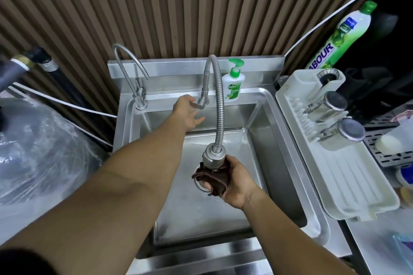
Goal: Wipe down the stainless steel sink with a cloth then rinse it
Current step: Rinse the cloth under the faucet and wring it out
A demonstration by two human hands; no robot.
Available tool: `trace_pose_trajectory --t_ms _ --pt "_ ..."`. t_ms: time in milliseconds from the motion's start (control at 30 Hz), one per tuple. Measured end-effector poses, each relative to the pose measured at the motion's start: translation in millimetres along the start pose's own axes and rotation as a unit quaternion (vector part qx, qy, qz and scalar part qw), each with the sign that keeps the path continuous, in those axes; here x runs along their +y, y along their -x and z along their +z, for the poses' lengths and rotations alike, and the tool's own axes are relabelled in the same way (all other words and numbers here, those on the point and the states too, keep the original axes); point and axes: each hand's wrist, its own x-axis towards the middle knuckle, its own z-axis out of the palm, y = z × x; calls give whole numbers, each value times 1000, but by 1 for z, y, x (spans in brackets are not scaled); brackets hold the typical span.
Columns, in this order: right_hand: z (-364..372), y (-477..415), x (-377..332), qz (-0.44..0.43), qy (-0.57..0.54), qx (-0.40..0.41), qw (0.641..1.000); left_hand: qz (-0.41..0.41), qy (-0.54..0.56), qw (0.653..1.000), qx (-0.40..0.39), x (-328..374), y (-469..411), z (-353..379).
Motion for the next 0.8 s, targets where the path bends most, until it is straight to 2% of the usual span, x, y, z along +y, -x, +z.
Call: trace_pose_trajectory --t_ms 67,133,233,267,333,400,567,700,733,800 --pt "0 -5 -1 3 -6 -2 1000 9 0 1000 14 1 -5 -2" --pt "0 -9 -1 8 -3 -3 1000 38 -51 997 41 -5 -7 -4" --pt "-1 -12 0 12 -6 -1 1000 131 -166 976 56 -16 -1 -3" --pt "-1 -12 0 11 -8 -3 1000 174 -214 960 46 -20 3 -2" --pt "-1 -11 1 7 -11 -4 1000 260 -341 903 22 -27 3 -4" --pt "-1 -9 0 6 -11 -9 1000 290 -451 844 -8 -31 3 -11" --pt "-2 -1 -3 16 -7 -15 1000 232 -616 750 -65 -26 28 -46" --pt "-5 4 5 29 25 -6 999 109 -711 656 -227 -67 83 -94" --pt "-4 5 9 33 35 -2 999 102 -720 639 -252 -82 97 -100" --pt "-4 8 20 29 54 -7 998 152 -719 631 -249 -112 120 -103"
